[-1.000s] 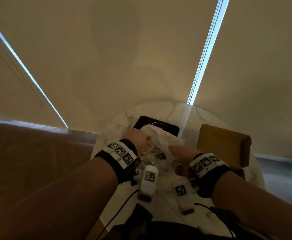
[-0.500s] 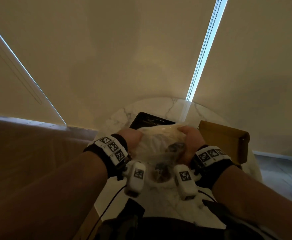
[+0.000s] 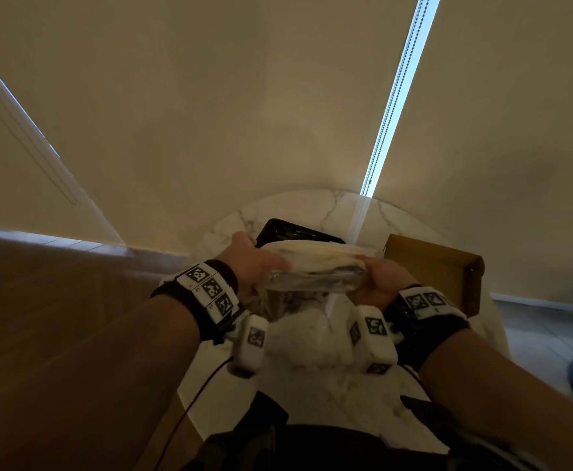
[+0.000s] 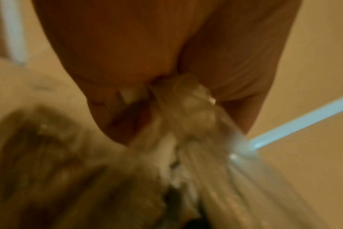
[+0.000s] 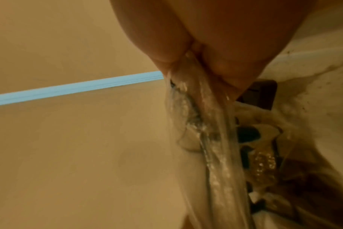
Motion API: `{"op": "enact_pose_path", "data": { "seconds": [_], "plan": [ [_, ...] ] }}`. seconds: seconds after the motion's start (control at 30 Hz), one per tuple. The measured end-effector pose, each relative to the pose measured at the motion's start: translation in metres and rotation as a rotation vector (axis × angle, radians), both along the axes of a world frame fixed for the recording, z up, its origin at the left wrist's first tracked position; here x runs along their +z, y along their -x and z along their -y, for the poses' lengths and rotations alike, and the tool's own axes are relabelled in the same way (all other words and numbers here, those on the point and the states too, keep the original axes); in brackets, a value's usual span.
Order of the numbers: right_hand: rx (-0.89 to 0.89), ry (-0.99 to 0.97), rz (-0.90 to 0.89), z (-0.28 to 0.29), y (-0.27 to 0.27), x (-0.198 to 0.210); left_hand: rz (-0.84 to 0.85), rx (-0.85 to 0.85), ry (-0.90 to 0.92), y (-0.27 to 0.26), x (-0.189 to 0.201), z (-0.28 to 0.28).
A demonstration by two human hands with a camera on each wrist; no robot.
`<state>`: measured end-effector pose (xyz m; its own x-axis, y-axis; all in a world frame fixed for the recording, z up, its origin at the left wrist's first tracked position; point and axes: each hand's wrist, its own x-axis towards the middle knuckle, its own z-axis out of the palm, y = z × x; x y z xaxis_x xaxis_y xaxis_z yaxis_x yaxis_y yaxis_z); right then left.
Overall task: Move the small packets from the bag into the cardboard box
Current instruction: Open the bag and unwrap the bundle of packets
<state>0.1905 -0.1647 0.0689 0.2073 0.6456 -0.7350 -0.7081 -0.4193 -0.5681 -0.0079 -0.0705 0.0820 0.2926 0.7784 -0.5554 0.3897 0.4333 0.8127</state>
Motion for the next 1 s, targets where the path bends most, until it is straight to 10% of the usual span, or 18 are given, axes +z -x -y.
{"op": "enact_pose_path", "data": {
  "seconds": [0.2,0.33,0.57,0.7,1.0],
  "plan": [
    [0.076,-0.164,0.858,0.01,0.008,0.003,-0.224,-0.05,-0.439,-0.007,-0.009,0.005],
    [0.551,-0.263,1.393,0.017,0.017,0.011,-0.338,-0.028,-0.36,-0.008,0.001,-0.006],
    [0.649,-0.343,1.531,0.019,0.011,0.013,-0.135,-0.028,-0.14,-0.011,0.014,-0.014],
    [0.803,-0.147,1.593,0.007,0.014,0.015,-0.332,-0.31,-0.399,-0.017,0.028,0.0],
    [0.948,0.133,1.735,-0.009,0.02,0.028,-0.378,-0.387,-0.664,-0.024,0.018,0.015]
  ]
}}
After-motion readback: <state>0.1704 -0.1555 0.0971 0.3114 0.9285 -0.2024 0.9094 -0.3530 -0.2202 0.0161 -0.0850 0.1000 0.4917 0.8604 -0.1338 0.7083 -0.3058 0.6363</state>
